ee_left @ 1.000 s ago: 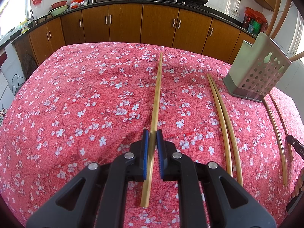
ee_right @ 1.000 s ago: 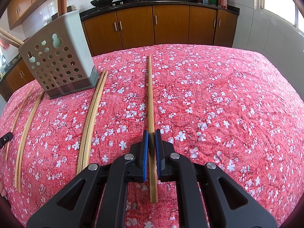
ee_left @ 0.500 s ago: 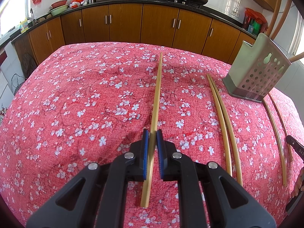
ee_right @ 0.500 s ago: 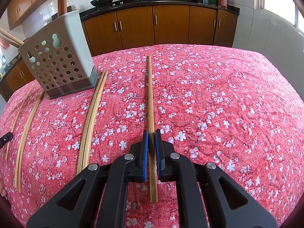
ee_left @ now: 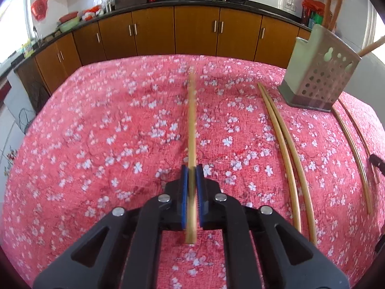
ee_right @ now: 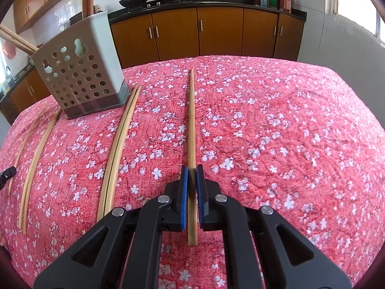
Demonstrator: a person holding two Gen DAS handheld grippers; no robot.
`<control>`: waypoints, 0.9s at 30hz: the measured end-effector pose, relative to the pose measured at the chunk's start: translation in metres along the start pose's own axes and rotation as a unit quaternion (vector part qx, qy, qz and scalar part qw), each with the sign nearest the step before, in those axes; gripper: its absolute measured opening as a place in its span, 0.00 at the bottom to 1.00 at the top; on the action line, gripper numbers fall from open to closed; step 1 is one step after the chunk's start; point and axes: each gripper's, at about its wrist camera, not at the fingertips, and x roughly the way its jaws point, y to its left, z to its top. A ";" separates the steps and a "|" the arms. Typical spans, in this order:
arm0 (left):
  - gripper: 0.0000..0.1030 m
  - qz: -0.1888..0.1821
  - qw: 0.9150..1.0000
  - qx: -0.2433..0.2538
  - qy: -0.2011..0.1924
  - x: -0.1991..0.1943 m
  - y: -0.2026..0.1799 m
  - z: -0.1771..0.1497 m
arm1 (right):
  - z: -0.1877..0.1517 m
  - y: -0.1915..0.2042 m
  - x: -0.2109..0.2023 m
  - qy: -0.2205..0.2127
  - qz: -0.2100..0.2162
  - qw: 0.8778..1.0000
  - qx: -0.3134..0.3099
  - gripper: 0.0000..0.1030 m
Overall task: Organize utensils
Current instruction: 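Lift the chopsticks with both tools and carry them above the grey holder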
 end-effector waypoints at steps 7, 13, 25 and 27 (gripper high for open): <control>0.08 -0.019 0.994 0.001 -0.109 -0.070 -0.004 0.027 | 0.027 0.000 -0.067 -0.111 0.009 0.994 -0.005 0.07; 0.08 -0.040 0.984 -0.016 -0.175 -0.120 -0.008 0.060 | 0.051 0.004 -0.106 -0.175 0.022 0.984 0.002 0.07; 0.08 -0.077 0.974 -0.002 -0.212 -0.162 -0.017 0.083 | 0.084 0.021 -0.156 -0.231 0.072 0.970 -0.014 0.07; 0.08 -0.091 0.971 0.002 -0.219 -0.173 -0.022 0.086 | 0.090 0.023 -0.170 -0.241 0.095 0.966 -0.014 0.07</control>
